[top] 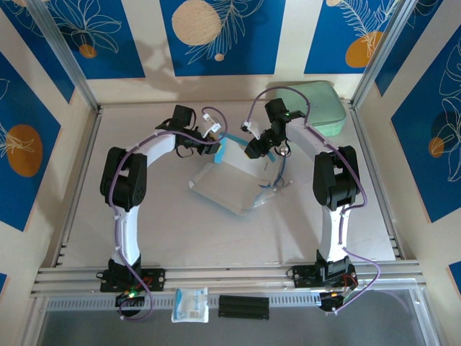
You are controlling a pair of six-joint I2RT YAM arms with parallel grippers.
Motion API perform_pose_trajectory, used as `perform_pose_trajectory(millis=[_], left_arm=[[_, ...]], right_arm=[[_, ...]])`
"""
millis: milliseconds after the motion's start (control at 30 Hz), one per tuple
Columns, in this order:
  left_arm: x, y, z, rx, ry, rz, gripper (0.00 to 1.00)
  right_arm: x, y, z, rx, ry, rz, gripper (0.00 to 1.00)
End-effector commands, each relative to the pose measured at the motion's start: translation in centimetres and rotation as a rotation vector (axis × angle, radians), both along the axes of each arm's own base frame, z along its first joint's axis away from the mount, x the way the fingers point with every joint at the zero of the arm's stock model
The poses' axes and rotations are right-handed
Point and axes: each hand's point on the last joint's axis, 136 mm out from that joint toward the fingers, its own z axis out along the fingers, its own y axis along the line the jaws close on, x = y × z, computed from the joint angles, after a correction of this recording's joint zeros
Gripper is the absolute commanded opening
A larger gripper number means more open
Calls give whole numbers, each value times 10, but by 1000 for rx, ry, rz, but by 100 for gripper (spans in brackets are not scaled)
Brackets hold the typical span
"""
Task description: Fold the paper box
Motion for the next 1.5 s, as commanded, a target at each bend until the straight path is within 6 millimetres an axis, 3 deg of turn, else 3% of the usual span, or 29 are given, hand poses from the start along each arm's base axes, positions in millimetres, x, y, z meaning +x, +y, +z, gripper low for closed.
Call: perform_pose_trajectory(millis=[0,267,533,667,867,967,1067,1200,1467], left_arm=[[-5,-7,-14,40,32,-20,25],[5,-3,-20,96,3,42,14],[11,-1,-42,310,-70,157,11],[10,-5,-55,427,-118,173,0],[8,-11,-73,483,-195,210,0],[-1,-21,-77,447,-155,159,17],[-7,-26,-79,436,-113,127,18],[-6,-24,-78,422,-99,141,11],[-18,-22,-83,427,-15,96,25]], right_arm=[[-12,4,3,-4,30,32,22],[-13,5,6,3,27,33,22],[-13,10,14,20,10,31,23],[-11,9,17,19,-2,25,23],[-12,11,16,30,-3,21,22],[-12,10,16,31,-7,21,22],[-11,9,16,35,-9,18,22],[-10,9,17,41,-11,18,22],[-9,7,19,44,-16,14,22]])
